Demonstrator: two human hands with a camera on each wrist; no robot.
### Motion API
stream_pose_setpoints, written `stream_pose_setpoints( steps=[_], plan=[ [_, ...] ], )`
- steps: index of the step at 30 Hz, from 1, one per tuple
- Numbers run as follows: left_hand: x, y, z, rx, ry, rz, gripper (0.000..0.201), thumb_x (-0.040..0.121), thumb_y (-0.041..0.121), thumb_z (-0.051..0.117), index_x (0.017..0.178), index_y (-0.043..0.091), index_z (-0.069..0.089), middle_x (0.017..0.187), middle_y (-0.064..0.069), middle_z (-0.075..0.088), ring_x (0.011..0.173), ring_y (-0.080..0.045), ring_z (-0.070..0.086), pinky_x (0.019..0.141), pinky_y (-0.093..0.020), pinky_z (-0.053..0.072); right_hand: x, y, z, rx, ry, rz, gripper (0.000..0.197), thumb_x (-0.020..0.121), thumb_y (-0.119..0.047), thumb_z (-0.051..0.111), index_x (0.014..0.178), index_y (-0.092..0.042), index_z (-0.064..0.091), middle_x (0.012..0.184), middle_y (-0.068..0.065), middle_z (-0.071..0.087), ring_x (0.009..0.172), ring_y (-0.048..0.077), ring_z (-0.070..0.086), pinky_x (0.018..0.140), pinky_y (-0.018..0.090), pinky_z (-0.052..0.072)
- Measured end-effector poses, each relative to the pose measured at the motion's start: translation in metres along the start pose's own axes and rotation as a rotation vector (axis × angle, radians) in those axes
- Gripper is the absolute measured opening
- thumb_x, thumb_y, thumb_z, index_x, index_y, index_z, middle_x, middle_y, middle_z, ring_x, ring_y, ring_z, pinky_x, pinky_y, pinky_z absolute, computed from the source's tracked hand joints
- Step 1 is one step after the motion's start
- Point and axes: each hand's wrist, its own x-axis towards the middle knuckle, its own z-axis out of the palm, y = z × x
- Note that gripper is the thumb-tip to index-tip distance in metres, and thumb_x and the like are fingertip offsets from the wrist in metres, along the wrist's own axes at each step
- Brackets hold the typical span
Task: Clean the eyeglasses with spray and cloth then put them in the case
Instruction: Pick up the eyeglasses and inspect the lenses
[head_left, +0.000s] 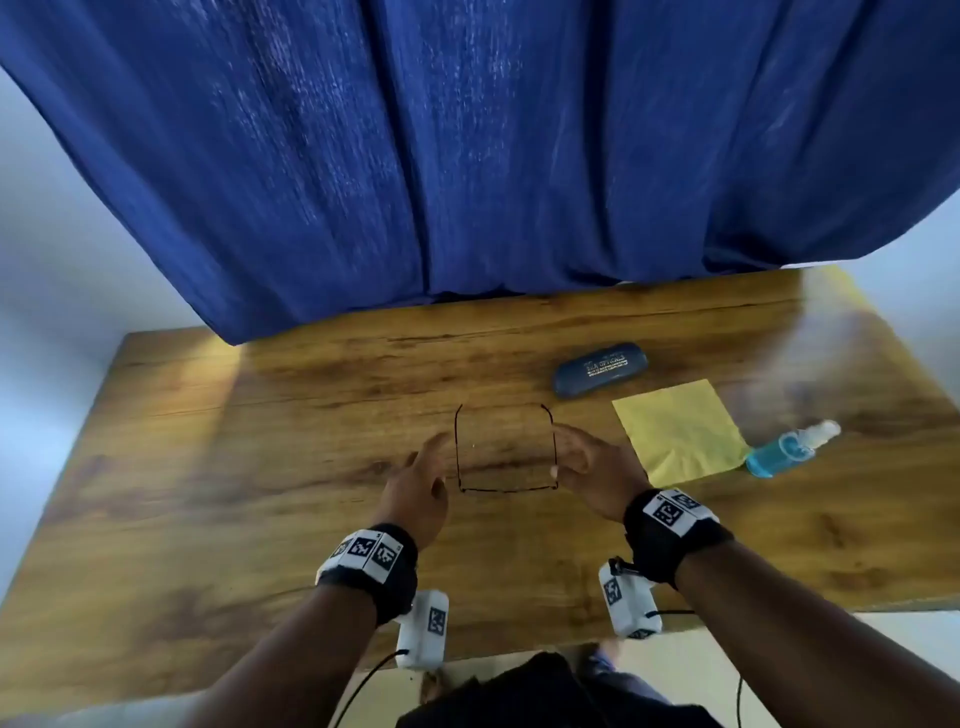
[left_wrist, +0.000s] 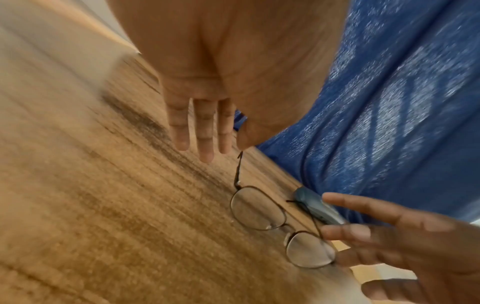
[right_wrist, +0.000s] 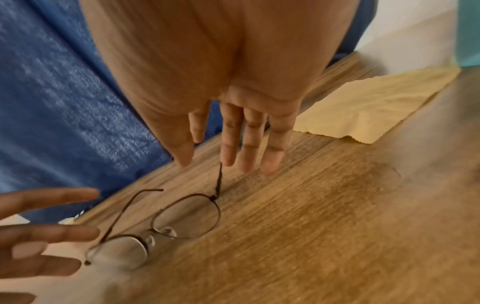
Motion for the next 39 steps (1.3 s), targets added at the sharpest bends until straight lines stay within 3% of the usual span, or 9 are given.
stream_pose_setpoints(
  steps=[4,7,11,14,17,19,22,28,39],
  plan=[
    [0.005,0.006,0.02,0.125,-0.031,-0.072,0.055,0.1,0.002,0.046,0.147,0.03,0.053,0.143,-0.004,0.058,0.125,-0.025,0.062,0.099,-0.031,0.053,0.019,0.019,-0.005,-0.106,-0.184,-0.02,0.042,0.103,-0.013,0.054,0.139,-0.035,0.059,0.143,0.003,0.06,0.131,0.021,0.056,0.101,0.031,0.048],
    [0.004,0.01,0.032,0.136,0.009,-0.116,0.045,0.102,0.006,0.05,0.139,0.026,0.063,0.137,-0.003,0.063,0.114,-0.019,0.066,0.09,-0.021,0.05,0.034,0.029,-0.007,-0.138,-0.234,-0.056,0.031,0.102,-0.01,0.056,0.125,-0.026,0.071,0.126,0.003,0.071,0.114,0.017,0.065,0.1,0.032,0.052],
    [0.0,0.021,0.039,0.059,0.103,-0.176,0.04,0.1,0.005,0.053,0.131,0.023,0.069,0.132,0.0,0.067,0.112,-0.017,0.067,0.096,-0.027,0.055,0.045,0.031,-0.016,-0.075,-0.246,-0.097,0.022,0.1,-0.014,0.061,0.113,-0.022,0.077,0.1,-0.008,0.077,0.093,0.005,0.069,0.091,0.031,0.057],
    [0.001,0.037,0.029,-0.053,0.206,-0.158,0.034,0.1,0.007,0.056,0.125,0.023,0.072,0.126,0.003,0.071,0.109,-0.012,0.068,0.096,-0.026,0.056,0.05,0.022,-0.035,0.06,-0.192,-0.122,0.02,0.099,-0.016,0.064,0.11,-0.023,0.078,0.095,-0.01,0.077,0.087,0.0,0.071,0.088,0.028,0.059],
    [0.004,0.058,0.006,-0.205,0.341,-0.099,0.027,0.101,0.011,0.06,0.117,0.028,0.075,0.116,0.009,0.076,0.101,-0.003,0.07,0.094,-0.027,0.058,0.047,-0.003,-0.063,0.318,-0.137,-0.127,0.02,0.099,-0.011,0.065,0.111,-0.021,0.076,0.094,-0.001,0.077,0.085,0.009,0.074,0.078,0.022,0.061],
    [0.006,0.074,-0.015,-0.356,0.379,-0.043,0.026,0.101,0.012,0.062,0.11,0.033,0.075,0.107,0.01,0.078,0.1,-0.008,0.073,0.094,-0.035,0.06,0.042,-0.024,-0.083,0.478,-0.078,-0.164,0.02,0.097,-0.007,0.065,0.111,-0.019,0.075,0.093,0.006,0.078,0.088,0.02,0.075,0.078,0.026,0.061],
    [0.006,0.1,-0.053,-0.58,0.412,0.077,0.024,0.099,0.014,0.066,0.106,0.034,0.079,0.104,0.006,0.08,0.102,-0.017,0.074,0.095,-0.043,0.059,0.034,-0.053,-0.109,0.667,0.006,-0.191,0.02,0.097,-0.008,0.066,0.113,-0.015,0.075,0.098,0.01,0.078,0.086,0.021,0.074,0.079,0.03,0.06],
    [-0.004,0.146,-0.11,-0.871,0.359,0.26,0.023,0.094,0.019,0.07,0.114,0.017,0.079,0.101,-0.005,0.081,0.095,-0.016,0.075,0.086,-0.03,0.06,0.009,-0.1,-0.14,1.146,0.059,-0.211,0.021,0.093,-0.009,0.063,0.11,-0.001,0.073,0.093,0.014,0.076,0.076,0.013,0.07,0.071,0.022,0.06],
    [-0.025,0.139,-0.133,-0.942,0.243,0.358,0.023,0.09,0.019,0.071,0.108,0.009,0.08,0.082,-0.009,0.078,0.075,-0.013,0.07,0.072,-0.021,0.058,-0.041,-0.111,-0.111,0.934,0.326,-0.315,0.025,0.084,-0.021,0.071,0.106,-0.012,0.079,0.09,0.018,0.077,0.077,0.02,0.073,0.072,0.025,0.061]
  ],
)
